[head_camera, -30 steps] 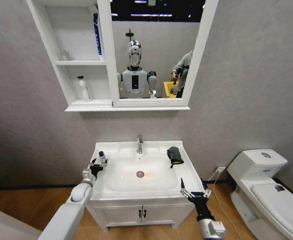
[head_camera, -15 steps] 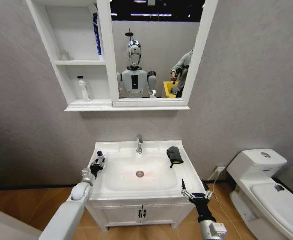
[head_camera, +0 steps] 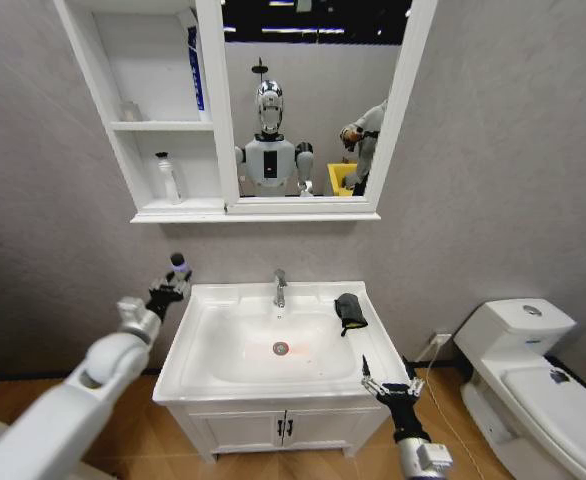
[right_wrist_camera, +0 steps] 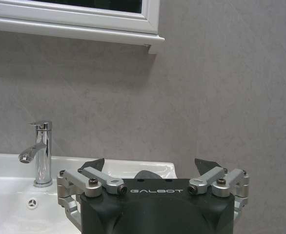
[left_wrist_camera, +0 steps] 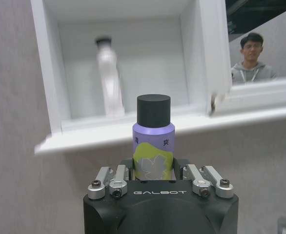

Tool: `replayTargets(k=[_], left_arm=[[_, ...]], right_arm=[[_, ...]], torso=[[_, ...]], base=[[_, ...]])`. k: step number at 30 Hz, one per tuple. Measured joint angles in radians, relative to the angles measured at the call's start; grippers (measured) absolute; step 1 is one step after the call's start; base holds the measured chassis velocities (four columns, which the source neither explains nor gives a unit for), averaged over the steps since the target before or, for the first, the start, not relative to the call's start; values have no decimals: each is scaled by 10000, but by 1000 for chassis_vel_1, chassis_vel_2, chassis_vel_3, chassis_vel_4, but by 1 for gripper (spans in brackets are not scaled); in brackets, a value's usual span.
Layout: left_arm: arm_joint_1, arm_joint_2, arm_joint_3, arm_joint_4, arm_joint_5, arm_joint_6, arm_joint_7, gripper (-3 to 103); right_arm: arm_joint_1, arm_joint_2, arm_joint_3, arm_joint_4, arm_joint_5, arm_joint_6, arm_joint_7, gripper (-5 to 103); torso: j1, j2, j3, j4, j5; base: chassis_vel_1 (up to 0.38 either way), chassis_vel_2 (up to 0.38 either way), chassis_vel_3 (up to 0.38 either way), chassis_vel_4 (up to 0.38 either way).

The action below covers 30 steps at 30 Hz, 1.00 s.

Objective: Move facial cleanser and shampoo from washbasin to cabinet, then wipe washbasin with towel.

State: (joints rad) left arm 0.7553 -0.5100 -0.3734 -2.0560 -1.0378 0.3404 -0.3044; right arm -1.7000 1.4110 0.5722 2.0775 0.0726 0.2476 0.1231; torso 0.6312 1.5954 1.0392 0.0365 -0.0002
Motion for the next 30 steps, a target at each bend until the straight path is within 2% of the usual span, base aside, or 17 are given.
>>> replayTargets(k=[1,3,4,5,6,8,9,12,14,16,18,19,20,22,23,25,30], left_arm=[[-897,613,140,-136,-1166,558,-155,42],[-2627,1304,496,-130,-3043,1739,-318,42],[-2627,1304,496,-130,-3043,1739,-318,42],[-3232,1453,622,-85,-3624,2168,-331,42],[-3232,1453,622,-85,-3624,2168,-331,42],[-4752,1575,1411,161,-4641,2909,-397,42],[-4752,1575,1411,161,-4641,2909,-397,42],[-7081,1012,3283,963,-5350,3462,-774,42],[-7424,858,3539,1112,-5421,3530,-834,42],[-8689,158,4505,1915,-5387,3671,-976,42],[-9009,-37,4807,2212,-5300,3690,-979,42],[-9417,-326,5225,2711,-5095,3707,-986,42],[-9417,-326,5225,2711,-5095,3707,-986,42],[-10053,-784,6069,3618,-4585,3712,-863,42],[-10053,-784,6069,3618,-4585,3712,-863,42],[-10263,-1045,6477,4218,-4034,3666,-583,42],[-10329,-1409,6633,4801,-3450,3573,-288,42]], right_arm=[[16,-26,-18,14,0,-24,-2,100],[30,-83,-34,19,5,-37,-5,100],[30,-83,-34,19,5,-37,-5,100],[27,-91,-35,25,8,-37,-6,100],[27,-91,-35,25,8,-37,-6,100],[-30,-108,-27,63,27,-35,-6,100],[-30,-108,-27,63,27,-35,-6,100],[-133,-105,-1,122,65,22,-6,100],[-141,-102,5,121,68,36,-6,100],[-198,-74,27,37,73,133,-6,100],[-221,-64,32,8,75,170,-7,100],[-265,-55,48,-42,81,230,-7,100],[-265,-55,48,-42,81,230,-7,100],[-319,-79,100,-142,109,345,-6,100],[-319,-79,100,-142,109,345,-6,100],[-261,-96,161,-180,178,355,-6,100],[-142,-93,187,-255,235,348,-6,100]], torso=[[0,-1,0,0,6],[2,-1,0,-1,2],[2,-1,0,-1,2],[1,-1,1,1,3],[1,-1,1,1,3],[0,0,0,3,3],[0,0,0,3,3],[0,-1,0,3,-1],[0,-1,1,2,0],[2,-2,1,-1,4],[3,-3,1,-3,5],[2,-3,1,-2,5],[2,-3,1,-2,5],[4,-4,2,-3,5],[4,-4,2,-3,5],[4,-4,2,1,0],[3,-4,2,2,1]], base=[[0,0,0,0],[0,0,0,0],[0,0,0,0],[0,0,0,0],[0,0,0,0],[0,0,0,0],[0,0,0,0],[0,0,0,0],[0,0,0,0],[0,0,0,0],[0,0,0,0],[0,0,0,0],[0,0,0,0],[0,0,0,0],[0,0,0,0],[0,0,0,0],[0,0,0,0]])
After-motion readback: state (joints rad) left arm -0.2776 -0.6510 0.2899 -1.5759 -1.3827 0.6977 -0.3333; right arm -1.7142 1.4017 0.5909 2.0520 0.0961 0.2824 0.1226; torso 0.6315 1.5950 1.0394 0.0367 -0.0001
